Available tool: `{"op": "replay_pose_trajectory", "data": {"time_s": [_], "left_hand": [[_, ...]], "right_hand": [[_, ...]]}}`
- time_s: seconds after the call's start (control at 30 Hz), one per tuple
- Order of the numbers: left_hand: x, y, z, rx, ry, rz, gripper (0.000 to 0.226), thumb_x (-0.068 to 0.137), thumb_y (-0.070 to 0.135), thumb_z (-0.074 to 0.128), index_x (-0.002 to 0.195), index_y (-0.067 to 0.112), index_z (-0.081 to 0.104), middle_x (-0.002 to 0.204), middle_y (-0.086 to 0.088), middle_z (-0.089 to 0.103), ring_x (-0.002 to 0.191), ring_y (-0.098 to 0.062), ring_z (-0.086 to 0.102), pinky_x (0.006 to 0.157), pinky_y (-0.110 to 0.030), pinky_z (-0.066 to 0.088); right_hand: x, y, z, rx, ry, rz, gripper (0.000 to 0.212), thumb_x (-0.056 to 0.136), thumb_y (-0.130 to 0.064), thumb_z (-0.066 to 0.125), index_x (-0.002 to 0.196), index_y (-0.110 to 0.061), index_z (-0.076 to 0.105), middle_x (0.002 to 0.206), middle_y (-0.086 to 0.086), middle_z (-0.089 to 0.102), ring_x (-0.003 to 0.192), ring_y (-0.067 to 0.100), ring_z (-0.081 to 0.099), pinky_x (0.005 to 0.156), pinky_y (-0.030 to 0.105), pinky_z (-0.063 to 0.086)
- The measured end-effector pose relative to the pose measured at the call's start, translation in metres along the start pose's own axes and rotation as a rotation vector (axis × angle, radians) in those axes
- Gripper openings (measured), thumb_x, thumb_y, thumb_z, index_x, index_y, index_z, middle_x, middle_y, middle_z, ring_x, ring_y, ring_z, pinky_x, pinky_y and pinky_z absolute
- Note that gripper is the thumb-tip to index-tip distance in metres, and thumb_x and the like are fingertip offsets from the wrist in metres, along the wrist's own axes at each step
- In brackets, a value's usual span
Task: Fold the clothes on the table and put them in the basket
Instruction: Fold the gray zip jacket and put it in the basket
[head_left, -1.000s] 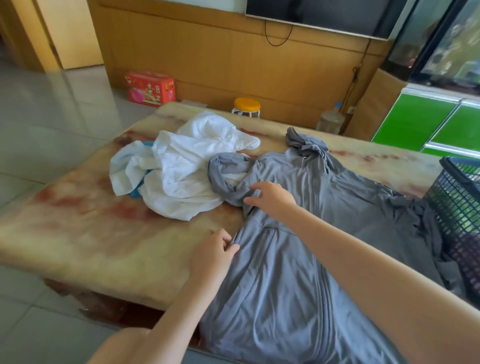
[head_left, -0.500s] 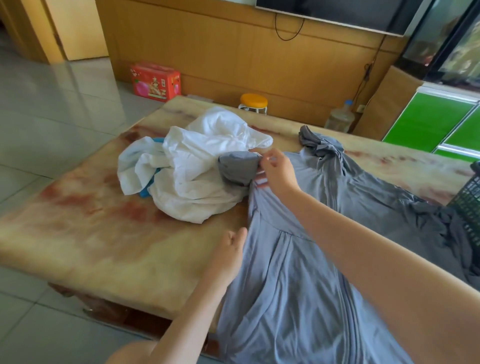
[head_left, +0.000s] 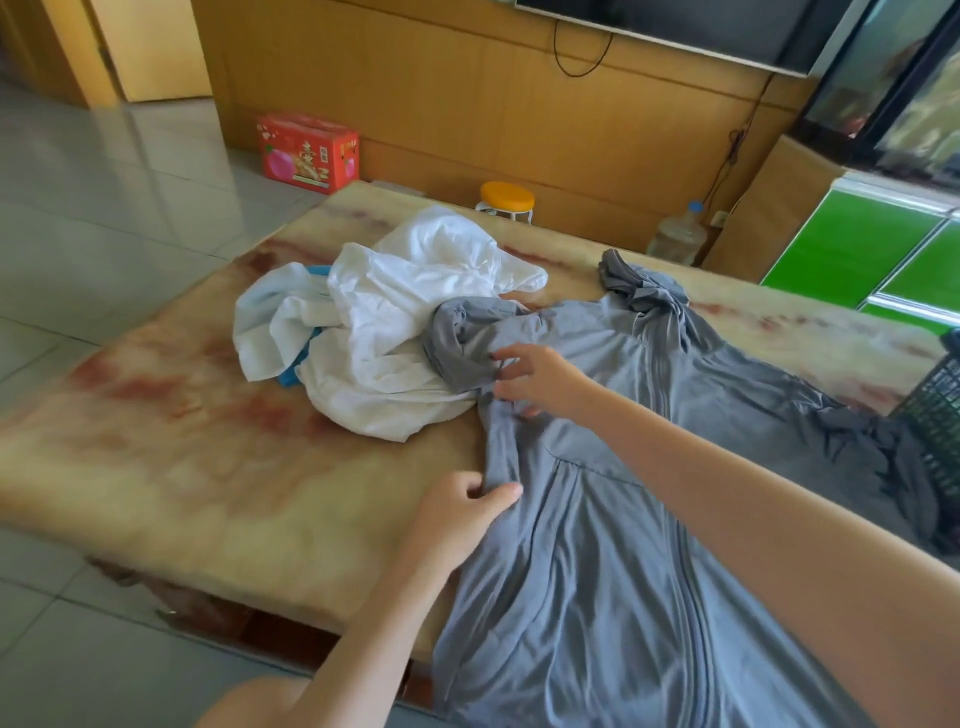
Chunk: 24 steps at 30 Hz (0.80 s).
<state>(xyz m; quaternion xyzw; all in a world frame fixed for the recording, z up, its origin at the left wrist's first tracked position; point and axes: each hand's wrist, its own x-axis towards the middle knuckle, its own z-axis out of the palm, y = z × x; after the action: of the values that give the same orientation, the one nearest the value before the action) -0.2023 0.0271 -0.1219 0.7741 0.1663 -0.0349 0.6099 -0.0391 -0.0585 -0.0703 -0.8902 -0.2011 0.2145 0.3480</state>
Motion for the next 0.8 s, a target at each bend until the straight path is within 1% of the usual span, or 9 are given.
{"op": "replay_pose_trajectory", "data": {"time_s": [0.1, 0.2, 0.27, 0.37, 0.47, 0.57, 0.67, 0.73, 0.8], "left_hand": [[-0.006, 0.003, 0.001, 0.028, -0.053, -0.002, 0.035, 0.088, 0.034, 0.061, 0.065, 0.016, 0.042, 0.055, 0.004, 0.038, 0.051, -0.012, 0.037, 0.053, -0.027, 0.027], [-0.017, 0.006, -0.001, 0.054, 0.042, 0.022, 0.034, 0.095, 0.034, 0.050, 0.068, 0.014, 0.045, 0.061, 0.002, 0.045, 0.058, -0.014, 0.045, 0.054, -0.029, 0.032], [-0.028, 0.004, -0.006, 0.035, 0.077, 0.014, 0.029, 0.098, 0.034, 0.046, 0.082, 0.012, 0.057, 0.078, -0.005, 0.061, 0.074, -0.020, 0.058, 0.067, -0.034, 0.044], [-0.047, -0.002, -0.012, -0.039, -0.022, -0.049, 0.030, 0.098, 0.039, 0.043, 0.097, 0.016, 0.062, 0.092, -0.002, 0.065, 0.087, -0.017, 0.061, 0.078, -0.034, 0.047], [-0.067, -0.009, -0.014, 0.021, -0.227, -0.088, 0.031, 0.092, 0.050, 0.050, 0.085, 0.020, 0.054, 0.081, 0.008, 0.054, 0.078, -0.008, 0.054, 0.072, -0.028, 0.042], [-0.085, -0.020, -0.014, 0.060, -0.384, -0.059, 0.014, 0.084, 0.038, 0.069, 0.092, 0.029, 0.061, 0.089, 0.012, 0.065, 0.080, 0.002, 0.062, 0.071, -0.018, 0.050], [-0.099, -0.038, -0.012, 0.088, -0.378, -0.009, 0.030, 0.075, 0.045, 0.071, 0.089, 0.020, 0.065, 0.085, 0.009, 0.067, 0.079, -0.006, 0.062, 0.077, -0.028, 0.050], [-0.109, -0.047, -0.011, 0.056, -0.355, -0.044, 0.042, 0.071, 0.055, 0.069, 0.080, 0.015, 0.059, 0.077, 0.001, 0.055, 0.074, -0.013, 0.053, 0.070, -0.029, 0.040], [-0.118, -0.048, -0.011, -0.032, -0.358, -0.080, 0.044, 0.076, 0.052, 0.069, 0.089, 0.011, 0.063, 0.083, -0.003, 0.061, 0.080, -0.016, 0.059, 0.073, -0.032, 0.045]], "right_hand": [[-0.007, 0.012, 0.010, -0.125, -0.102, -0.011, 0.065, 0.095, -0.009, 0.052, 0.151, -0.020, 0.020, 0.144, 0.010, 0.047, 0.133, 0.022, 0.043, 0.108, 0.027, 0.033], [-0.016, 0.018, 0.015, -0.172, -0.110, -0.008, 0.071, 0.098, -0.010, 0.045, 0.153, -0.028, 0.003, 0.152, 0.002, 0.035, 0.140, 0.019, 0.032, 0.110, 0.026, 0.024], [-0.028, 0.018, 0.018, -0.265, -0.123, -0.018, 0.072, 0.099, -0.014, 0.045, 0.153, -0.028, -0.001, 0.154, 0.003, 0.031, 0.135, 0.021, 0.038, 0.109, 0.028, 0.027], [-0.055, 0.013, 0.026, -0.216, -0.019, -0.039, 0.065, 0.099, -0.019, 0.048, 0.152, -0.026, 0.013, 0.142, 0.011, 0.046, 0.110, 0.023, 0.054, 0.093, 0.030, 0.040], [-0.099, 0.009, 0.039, -0.030, 0.040, -0.143, 0.050, 0.098, -0.013, 0.048, 0.146, -0.021, 0.034, 0.142, 0.004, 0.048, 0.129, 0.017, 0.047, 0.104, 0.024, 0.036], [-0.154, 0.016, 0.056, -0.157, -0.049, -0.207, 0.043, 0.099, -0.017, 0.048, 0.139, -0.029, 0.045, 0.141, -0.009, 0.049, 0.111, 0.003, 0.054, 0.095, 0.021, 0.044], [-0.188, 0.032, 0.071, -0.262, -0.174, -0.309, 0.047, 0.097, -0.005, 0.045, 0.136, -0.031, 0.050, 0.150, -0.021, 0.030, 0.127, -0.009, 0.035, 0.108, 0.017, 0.029], [-0.198, 0.038, 0.076, -0.382, -0.221, -0.371, 0.051, 0.096, -0.002, 0.044, 0.136, -0.033, 0.050, 0.153, -0.019, 0.026, 0.142, 0.002, 0.013, 0.116, 0.027, 0.010], [-0.204, 0.034, 0.077, -0.380, -0.215, -0.372, 0.049, 0.095, -0.005, 0.048, 0.135, -0.034, 0.051, 0.152, -0.017, 0.028, 0.143, 0.009, 0.011, 0.116, 0.033, 0.008]]}}
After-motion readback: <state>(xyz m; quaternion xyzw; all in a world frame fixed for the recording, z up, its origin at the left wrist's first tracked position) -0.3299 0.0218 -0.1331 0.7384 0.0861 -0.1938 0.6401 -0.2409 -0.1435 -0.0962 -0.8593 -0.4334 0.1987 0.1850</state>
